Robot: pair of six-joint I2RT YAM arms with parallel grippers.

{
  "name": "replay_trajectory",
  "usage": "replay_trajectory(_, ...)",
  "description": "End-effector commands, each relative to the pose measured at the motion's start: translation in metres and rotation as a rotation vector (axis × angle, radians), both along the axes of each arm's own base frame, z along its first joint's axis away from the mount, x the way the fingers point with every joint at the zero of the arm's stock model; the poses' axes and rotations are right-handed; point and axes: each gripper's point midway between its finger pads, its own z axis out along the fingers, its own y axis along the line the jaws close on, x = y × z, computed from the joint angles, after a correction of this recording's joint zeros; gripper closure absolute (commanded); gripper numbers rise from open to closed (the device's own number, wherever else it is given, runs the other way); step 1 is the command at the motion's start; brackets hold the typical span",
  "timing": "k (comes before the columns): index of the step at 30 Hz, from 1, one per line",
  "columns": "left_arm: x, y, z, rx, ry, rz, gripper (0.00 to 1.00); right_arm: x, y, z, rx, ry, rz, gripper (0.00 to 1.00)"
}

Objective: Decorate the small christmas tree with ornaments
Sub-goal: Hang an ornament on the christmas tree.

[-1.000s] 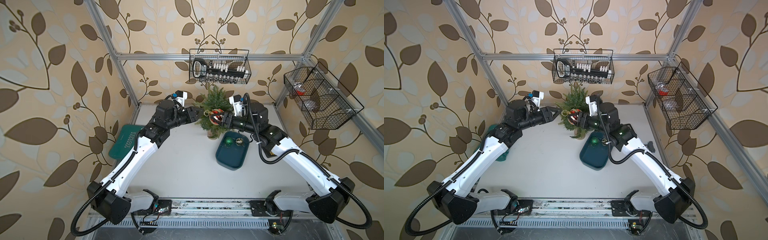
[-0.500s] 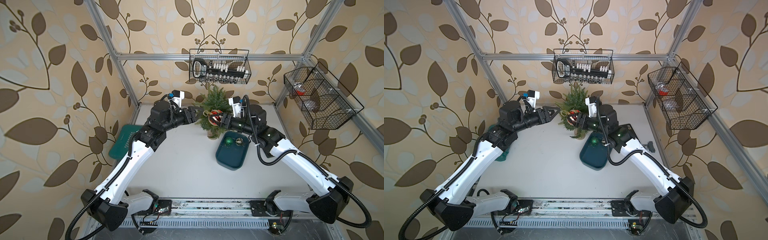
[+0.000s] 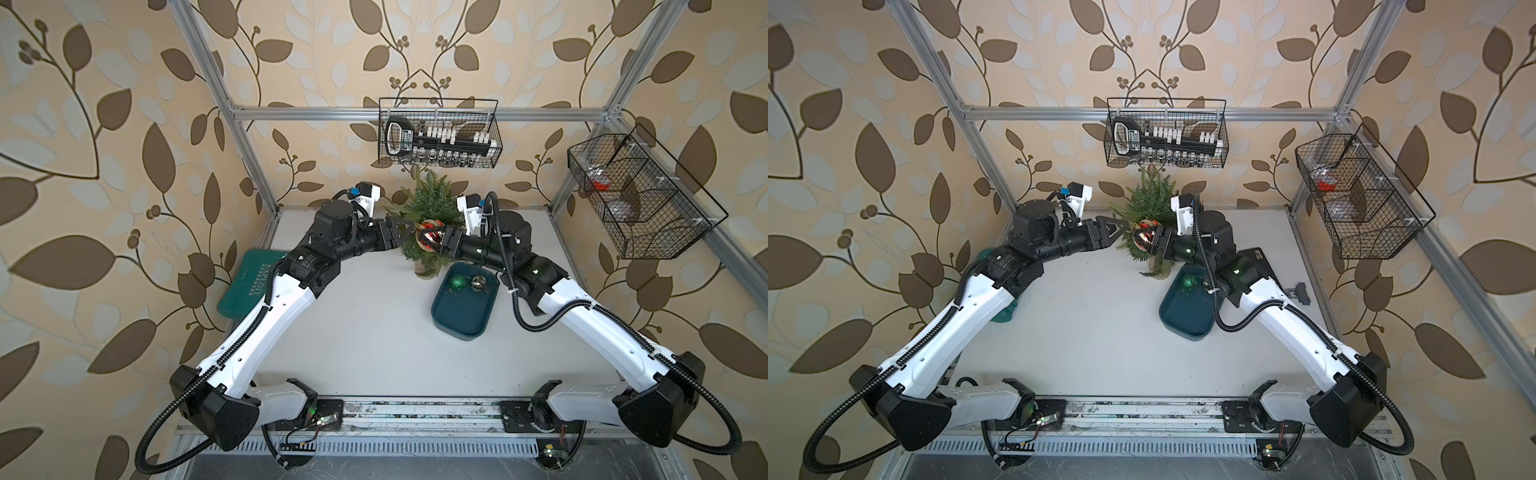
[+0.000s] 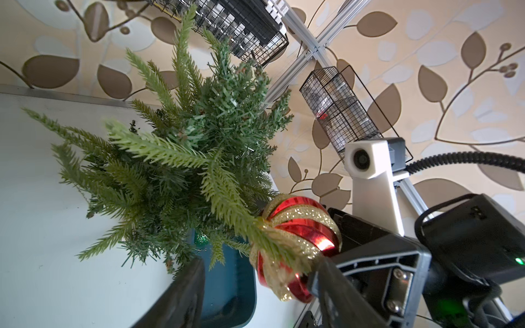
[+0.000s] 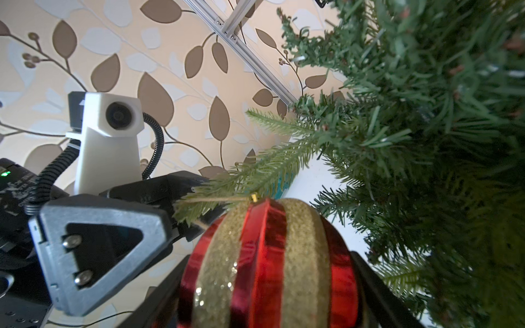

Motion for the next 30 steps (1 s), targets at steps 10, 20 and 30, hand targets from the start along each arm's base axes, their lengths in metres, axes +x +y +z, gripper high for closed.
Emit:
replay_trajectory(10, 0.003, -0.001, 0.028, -0.002, -0.097, 0.004, 0.67, -0.007, -0.001, 0.004, 0.034, -0.027, 0.003, 0.31)
replay_trajectory(20, 0.005, -0.004, 0.032, -0.001, -0.106, -0.005, 0.76, -0.013, 0.002, 0.004, 0.044, -0.033, 0.035, 0.20)
replay_trajectory(30, 0.004, -0.004, 0.035, -0.002, -0.111, -0.007, 0.80, -0.020, -0.003, 0.003, 0.048, -0.049, 0.035, 0.15)
